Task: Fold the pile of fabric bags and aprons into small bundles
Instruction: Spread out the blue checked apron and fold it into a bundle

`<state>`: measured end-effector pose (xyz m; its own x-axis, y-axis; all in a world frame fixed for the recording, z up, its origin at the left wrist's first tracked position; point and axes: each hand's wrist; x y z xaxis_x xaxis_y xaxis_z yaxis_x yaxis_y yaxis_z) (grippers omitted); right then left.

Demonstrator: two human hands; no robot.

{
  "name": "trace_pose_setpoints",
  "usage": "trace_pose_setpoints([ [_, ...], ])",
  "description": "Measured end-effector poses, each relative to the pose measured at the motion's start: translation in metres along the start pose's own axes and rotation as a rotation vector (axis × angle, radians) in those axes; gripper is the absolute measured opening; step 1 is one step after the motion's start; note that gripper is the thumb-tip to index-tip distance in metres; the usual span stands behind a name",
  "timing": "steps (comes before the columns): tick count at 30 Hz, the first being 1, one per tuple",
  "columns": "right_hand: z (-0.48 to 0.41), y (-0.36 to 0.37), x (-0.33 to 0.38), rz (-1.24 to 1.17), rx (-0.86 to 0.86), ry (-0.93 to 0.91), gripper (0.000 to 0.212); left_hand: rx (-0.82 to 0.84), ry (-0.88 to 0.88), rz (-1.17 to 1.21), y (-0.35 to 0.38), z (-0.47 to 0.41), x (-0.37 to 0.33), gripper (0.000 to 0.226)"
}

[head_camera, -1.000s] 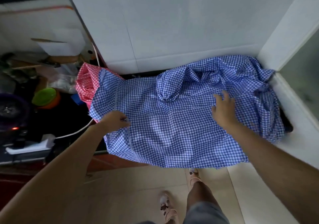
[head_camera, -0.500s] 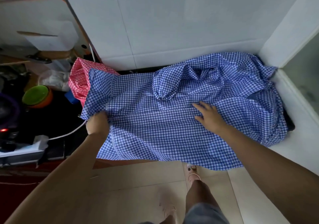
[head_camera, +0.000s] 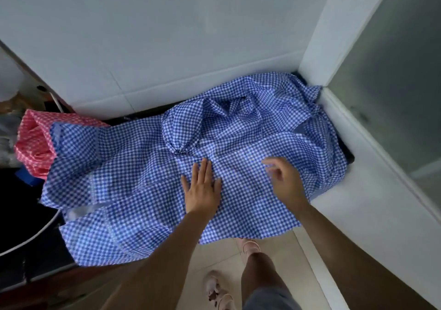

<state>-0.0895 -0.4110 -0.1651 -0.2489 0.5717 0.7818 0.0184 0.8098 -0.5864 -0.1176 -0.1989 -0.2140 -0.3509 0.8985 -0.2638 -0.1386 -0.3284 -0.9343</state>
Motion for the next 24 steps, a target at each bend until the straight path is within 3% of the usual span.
trace_pose_setpoints([
  [2,0.022,-0.025,-0.022,-0.023,-0.291,0.252,0.018,-0.038,0.035,-0.02,-0.002,-0.006,0.014,0.056],
  [4,0.037,-0.041,-0.044,-0.011,-0.474,0.502,0.017,-0.068,0.073,-0.012,-0.005,-0.012,0.028,0.062],
  [6,0.043,-0.05,-0.068,-0.102,-0.504,0.705,0.035,-0.093,0.105,0.014,-0.007,-0.019,0.042,0.069],
  [8,0.042,-0.055,-0.088,-0.303,-0.465,0.812,0.066,-0.095,0.122,0.041,-0.012,-0.026,0.056,0.069],
  [10,0.038,-0.064,-0.108,-0.478,-0.413,0.775,0.072,-0.086,0.145,0.077,-0.017,-0.029,0.07,0.067],
  [14,0.013,-0.08,-0.123,-0.479,-0.331,0.639,0.023,-0.095,0.142,0.082,-0.027,-0.032,0.106,0.063],
  [17,0.001,-0.09,-0.117,-0.442,-0.223,0.699,0.024,-0.063,0.132,0.021,-0.034,-0.032,0.131,0.066],
  [19,-0.001,-0.097,-0.115,-0.322,-0.125,0.729,0.026,-0.037,0.139,-0.01,-0.037,-0.028,0.144,0.069],
  [22,-0.004,-0.117,-0.119,0.018,-0.162,0.713,0.037,-0.039,0.148,-0.014,-0.041,-0.023,0.161,0.07],
  [24,-0.007,-0.124,-0.112,0.189,-0.065,0.669,0.036,-0.027,0.132,-0.009,-0.041,-0.026,0.162,0.07],
])
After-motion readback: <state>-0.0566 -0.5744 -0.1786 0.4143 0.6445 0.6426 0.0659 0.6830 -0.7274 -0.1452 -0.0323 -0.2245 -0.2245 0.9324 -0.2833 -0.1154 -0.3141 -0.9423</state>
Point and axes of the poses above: each hand's wrist, its own z-axis away from the middle knuckle, its own y-axis out of the palm, x = y × z, and after that the axes turned 10 degrees about -y, right-handed
